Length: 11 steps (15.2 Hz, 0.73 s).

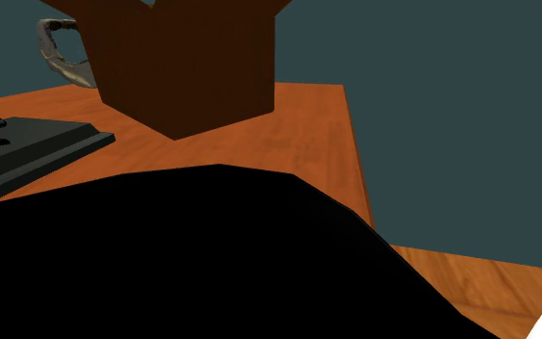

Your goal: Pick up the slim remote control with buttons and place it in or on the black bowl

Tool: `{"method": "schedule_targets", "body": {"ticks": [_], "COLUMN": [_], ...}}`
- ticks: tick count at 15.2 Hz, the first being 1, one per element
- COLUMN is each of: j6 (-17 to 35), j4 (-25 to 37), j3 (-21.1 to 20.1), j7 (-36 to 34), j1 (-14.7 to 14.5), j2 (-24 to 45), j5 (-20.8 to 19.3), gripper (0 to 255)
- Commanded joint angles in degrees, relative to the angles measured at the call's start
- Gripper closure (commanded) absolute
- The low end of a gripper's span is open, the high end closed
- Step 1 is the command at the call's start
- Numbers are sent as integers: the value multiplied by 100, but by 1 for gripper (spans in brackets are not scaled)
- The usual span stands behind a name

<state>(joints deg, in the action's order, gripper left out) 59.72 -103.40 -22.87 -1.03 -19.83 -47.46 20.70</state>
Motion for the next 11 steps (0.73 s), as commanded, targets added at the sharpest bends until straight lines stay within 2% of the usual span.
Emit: {"method": "schedule_targets", "body": {"ticks": [1, 11], "j6": [-36, 544], "j4": [-71, -1245], "j3": [-51, -123], "j7": [-96, 69], "j1": [-34, -151], "j2": [-133, -729], "j5": [93, 212], "gripper": [255, 255]}}
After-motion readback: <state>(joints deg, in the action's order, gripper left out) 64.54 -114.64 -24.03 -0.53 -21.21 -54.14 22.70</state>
